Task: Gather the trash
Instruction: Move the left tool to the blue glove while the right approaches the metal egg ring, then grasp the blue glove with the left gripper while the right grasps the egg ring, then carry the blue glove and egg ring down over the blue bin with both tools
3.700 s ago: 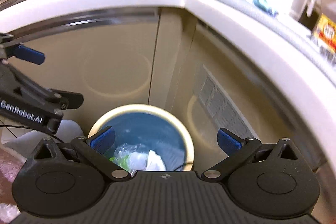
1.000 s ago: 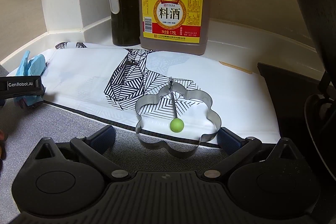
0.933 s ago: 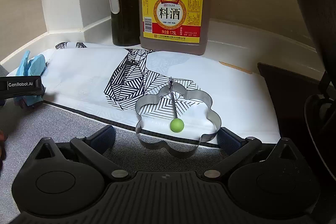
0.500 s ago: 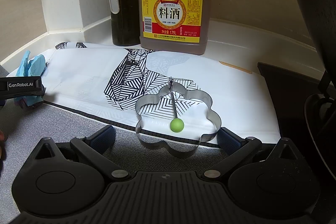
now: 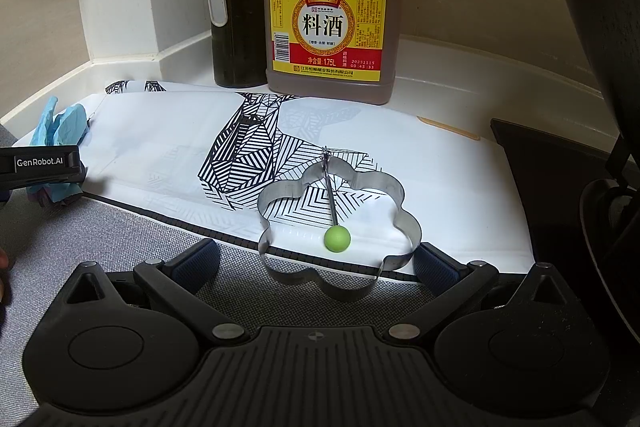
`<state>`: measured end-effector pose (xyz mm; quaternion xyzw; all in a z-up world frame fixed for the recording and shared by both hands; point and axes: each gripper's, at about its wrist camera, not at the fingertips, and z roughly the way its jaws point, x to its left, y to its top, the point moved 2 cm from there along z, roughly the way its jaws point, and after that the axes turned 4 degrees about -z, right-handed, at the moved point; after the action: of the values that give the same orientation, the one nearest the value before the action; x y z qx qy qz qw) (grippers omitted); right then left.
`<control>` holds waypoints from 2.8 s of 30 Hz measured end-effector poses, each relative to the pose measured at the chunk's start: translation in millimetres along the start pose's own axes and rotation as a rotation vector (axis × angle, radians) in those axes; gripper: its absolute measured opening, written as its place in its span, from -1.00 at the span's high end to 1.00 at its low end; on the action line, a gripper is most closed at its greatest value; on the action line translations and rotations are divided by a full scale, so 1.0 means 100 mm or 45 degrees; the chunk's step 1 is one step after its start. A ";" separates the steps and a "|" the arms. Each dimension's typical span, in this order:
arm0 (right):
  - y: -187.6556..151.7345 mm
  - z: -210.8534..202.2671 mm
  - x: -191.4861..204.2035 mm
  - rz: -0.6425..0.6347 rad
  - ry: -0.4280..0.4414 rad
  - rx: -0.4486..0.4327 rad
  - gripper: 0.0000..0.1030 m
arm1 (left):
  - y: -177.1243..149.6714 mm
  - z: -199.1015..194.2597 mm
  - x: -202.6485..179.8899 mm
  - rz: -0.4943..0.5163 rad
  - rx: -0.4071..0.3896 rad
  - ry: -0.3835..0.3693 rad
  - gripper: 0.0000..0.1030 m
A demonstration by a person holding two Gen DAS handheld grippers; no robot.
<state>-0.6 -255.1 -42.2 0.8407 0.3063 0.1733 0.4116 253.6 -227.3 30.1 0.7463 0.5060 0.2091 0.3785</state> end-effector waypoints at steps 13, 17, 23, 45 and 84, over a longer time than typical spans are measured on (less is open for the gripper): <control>0.01 -0.05 -0.05 0.047 -0.001 -0.036 -0.56 | 0.04 -0.08 0.07 -0.018 -0.036 -0.034 -0.31; 0.00 -0.17 -0.24 0.268 0.152 -0.165 -0.53 | 0.16 -0.30 0.24 -0.075 -0.085 -0.089 0.21; 0.02 -0.31 -0.22 0.273 0.164 -0.298 -0.54 | 0.30 -0.84 0.45 -0.105 -0.175 -0.205 0.23; -0.02 -0.69 -0.13 0.143 0.150 -0.420 -0.54 | -1.41 -3.82 1.82 0.014 -0.336 -0.108 0.23; -2.44 -3.26 0.72 -0.576 0.621 -0.172 -0.54 | -3.31 -4.44 2.25 -0.078 -0.217 -0.106 0.23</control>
<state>-214.2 99.0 -38.2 0.6560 0.5622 0.2934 0.4092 -162.8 202.3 35.4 0.7037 0.4929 0.2084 0.4674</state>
